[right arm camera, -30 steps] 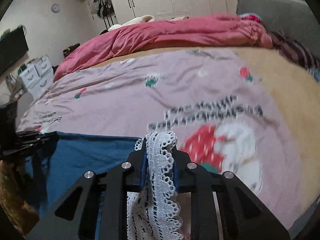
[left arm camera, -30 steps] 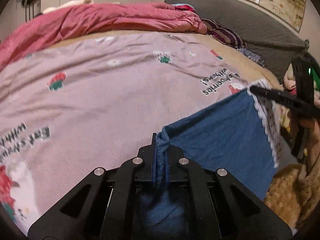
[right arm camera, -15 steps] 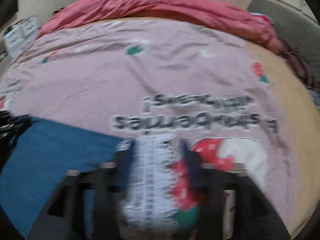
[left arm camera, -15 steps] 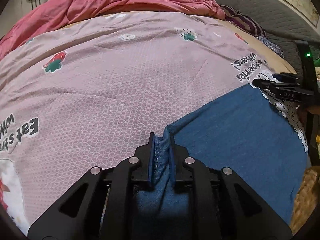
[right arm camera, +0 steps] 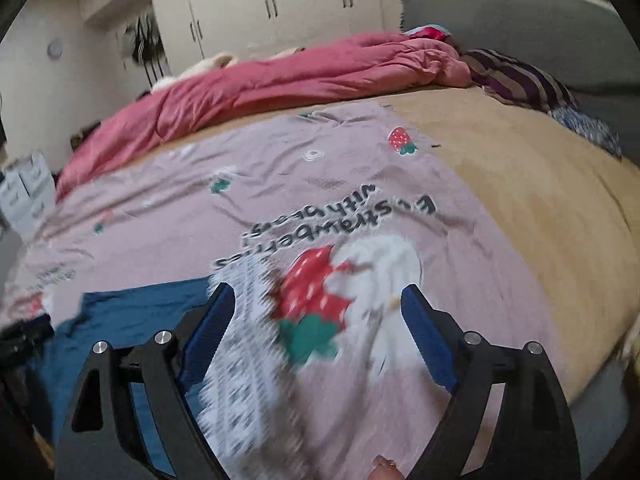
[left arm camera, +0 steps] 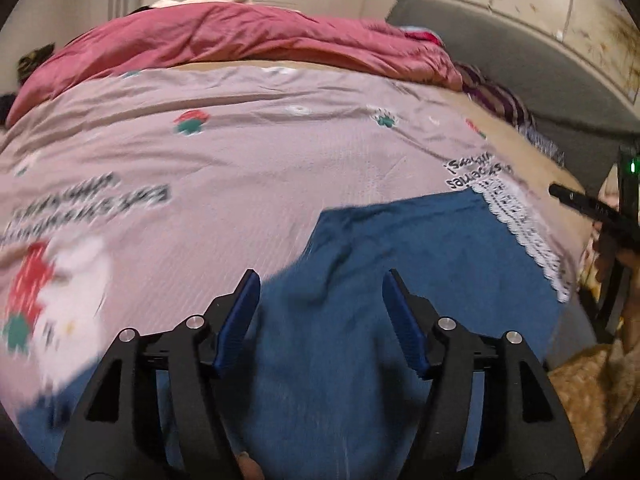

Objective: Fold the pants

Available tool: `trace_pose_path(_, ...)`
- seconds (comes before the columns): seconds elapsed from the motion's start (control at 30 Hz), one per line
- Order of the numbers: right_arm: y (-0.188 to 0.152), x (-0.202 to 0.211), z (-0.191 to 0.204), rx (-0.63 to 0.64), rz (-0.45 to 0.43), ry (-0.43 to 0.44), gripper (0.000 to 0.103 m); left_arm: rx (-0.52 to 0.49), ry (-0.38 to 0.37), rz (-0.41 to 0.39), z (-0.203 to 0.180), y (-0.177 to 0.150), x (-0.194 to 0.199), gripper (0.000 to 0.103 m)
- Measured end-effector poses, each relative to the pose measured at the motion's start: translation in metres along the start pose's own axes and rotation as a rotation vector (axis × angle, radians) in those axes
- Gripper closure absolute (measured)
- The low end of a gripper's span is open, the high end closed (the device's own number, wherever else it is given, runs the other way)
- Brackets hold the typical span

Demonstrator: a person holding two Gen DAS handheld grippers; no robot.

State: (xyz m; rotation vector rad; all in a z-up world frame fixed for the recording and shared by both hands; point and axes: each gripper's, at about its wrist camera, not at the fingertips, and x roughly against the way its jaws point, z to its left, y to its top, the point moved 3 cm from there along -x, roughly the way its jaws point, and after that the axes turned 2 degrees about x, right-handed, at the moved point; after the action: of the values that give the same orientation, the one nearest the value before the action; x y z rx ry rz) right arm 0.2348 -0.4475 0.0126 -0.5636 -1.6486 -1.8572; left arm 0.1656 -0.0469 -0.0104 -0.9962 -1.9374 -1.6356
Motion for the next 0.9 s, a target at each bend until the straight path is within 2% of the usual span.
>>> trace_pose_path(0.07, -0.015, 0.014, 0.011, -0.011, -0.008, 0.034, 0.019, 0.036, 0.002, -0.003, 0.008, -0.013, 0.017, 0.046)
trace_pose_path(0.17, -0.039, 0.028, 0.051, 0.036, 0.001, 0.113, 0.019, 0.072, 0.013, 0.003, 0.021, -0.033, 0.042, 0.045)
trace_pose_path(0.27, -0.051, 0.037, 0.086, 0.165, 0.028, 0.091, 0.019, 0.076, 0.076, -0.008, 0.035, -0.049, 0.068, 0.045)
trace_pose_path(0.37, -0.054, 0.047, 0.095, 0.208, 0.022, 0.051, 0.019, 0.116, 0.141, -0.04, 0.059, -0.064, 0.099, 0.041)
trace_pose_path(0.43, -0.061, 0.047, 0.105, 0.22, 0.056, 0.094, 0.017, 0.18, 0.182, -0.045, 0.08, -0.078, 0.116, 0.039)
trace_pose_path(0.5, -0.076, 0.044, 0.124, 0.269, 0.09, 0.16, 0.017, 0.228, 0.207, -0.038, 0.093, -0.088, 0.123, 0.039)
trace_pose_path(0.53, -0.082, 0.039, 0.134, 0.292, 0.109, 0.175, 0.017, 0.26, 0.196, -0.032, 0.1, -0.092, 0.124, 0.039)
trace_pose_path(0.63, -0.095, 0.023, 0.154, 0.344, 0.173, 0.178, 0.017, 0.331, 0.158, 0.004, 0.112, -0.1, 0.111, 0.038)
trace_pose_path(0.73, -0.104, 0.011, 0.157, 0.355, 0.222, 0.164, 0.017, 0.35, 0.14, 0.023, 0.111, -0.103, 0.096, 0.038)
trace_pose_path(0.77, -0.107, 0.006, 0.154, 0.342, 0.243, 0.16, 0.017, 0.346, 0.139, 0.027, 0.109, -0.105, 0.091, 0.043)
trace_pose_path(0.8, -0.109, 0.003, 0.152, 0.331, 0.259, 0.155, 0.017, 0.328, 0.178, 0.041, 0.106, -0.105, 0.084, 0.053)
trace_pose_path(0.9, -0.117, -0.004, 0.15, 0.329, 0.29, 0.147, 0.017, 0.291, 0.189, 0.031, 0.102, -0.105, 0.081, 0.064)
